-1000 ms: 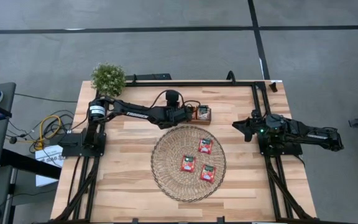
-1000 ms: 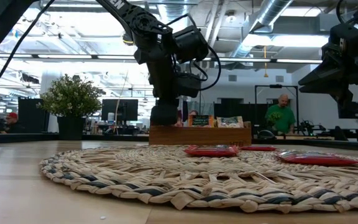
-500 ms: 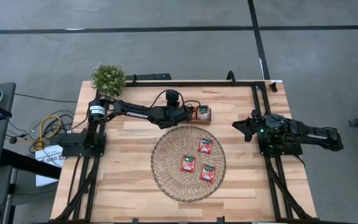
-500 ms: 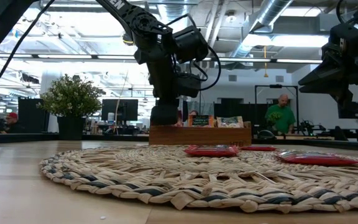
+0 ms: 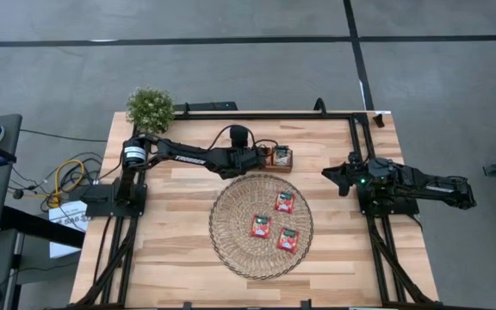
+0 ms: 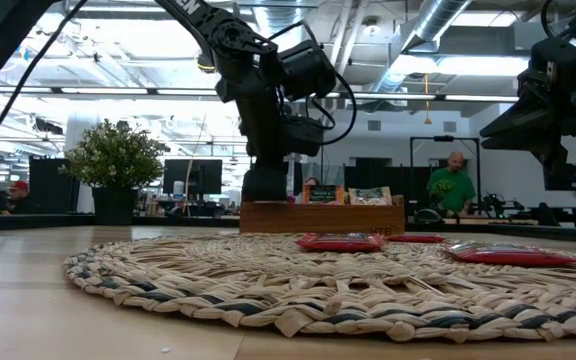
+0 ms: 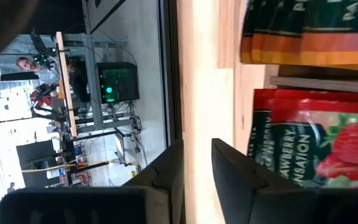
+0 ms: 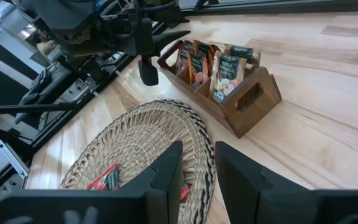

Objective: Pick & Place Tea
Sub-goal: Put the red tea bag into the left section of the wooden organizer

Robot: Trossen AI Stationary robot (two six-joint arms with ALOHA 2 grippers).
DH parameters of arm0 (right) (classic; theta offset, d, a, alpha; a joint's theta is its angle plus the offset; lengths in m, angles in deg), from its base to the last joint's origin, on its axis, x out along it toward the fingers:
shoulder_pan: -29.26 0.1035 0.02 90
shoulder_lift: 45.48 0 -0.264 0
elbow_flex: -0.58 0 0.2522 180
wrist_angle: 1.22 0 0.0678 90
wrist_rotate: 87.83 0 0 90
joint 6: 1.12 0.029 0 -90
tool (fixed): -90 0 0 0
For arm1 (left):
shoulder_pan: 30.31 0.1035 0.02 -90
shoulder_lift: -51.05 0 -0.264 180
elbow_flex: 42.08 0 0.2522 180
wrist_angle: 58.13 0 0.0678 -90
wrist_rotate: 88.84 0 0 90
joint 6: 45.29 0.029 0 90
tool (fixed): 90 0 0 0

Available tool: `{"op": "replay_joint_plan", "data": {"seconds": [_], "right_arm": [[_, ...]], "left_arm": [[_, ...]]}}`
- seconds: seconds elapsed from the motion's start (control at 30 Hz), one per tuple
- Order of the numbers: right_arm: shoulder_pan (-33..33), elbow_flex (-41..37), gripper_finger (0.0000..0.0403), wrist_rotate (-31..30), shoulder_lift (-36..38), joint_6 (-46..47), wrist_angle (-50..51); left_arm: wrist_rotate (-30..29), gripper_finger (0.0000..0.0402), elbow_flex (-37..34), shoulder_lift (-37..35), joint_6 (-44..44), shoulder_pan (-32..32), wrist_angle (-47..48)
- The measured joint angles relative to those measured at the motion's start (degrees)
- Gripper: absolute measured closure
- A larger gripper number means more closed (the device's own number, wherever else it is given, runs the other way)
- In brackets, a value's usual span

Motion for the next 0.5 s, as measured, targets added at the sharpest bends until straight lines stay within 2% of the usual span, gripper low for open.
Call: {"op": "replay_joint_plan", "data": {"seconds": [0.13, 0.4, 0.5], "right_arm": [[0.0, 0.0, 0.0316, 0.0, 0.0, 0.0, 0.0], [0.0, 0.0, 0.0316, 0.0, 0.0, 0.0, 0.0], [0.0, 0.0, 0.0316, 0.5, 0.0, 0.0, 0.0]], "left_arm": [[-1.2, 0.0311, 0.0, 0.0, 0.0, -0.5, 0.0], [-13.4, 0.0303, 0.1, -1.3, 1.3, -2.0, -0.8], [-14.5, 0.0303, 0.1, -3.0, 0.8, -3.7, -0.5]]}}
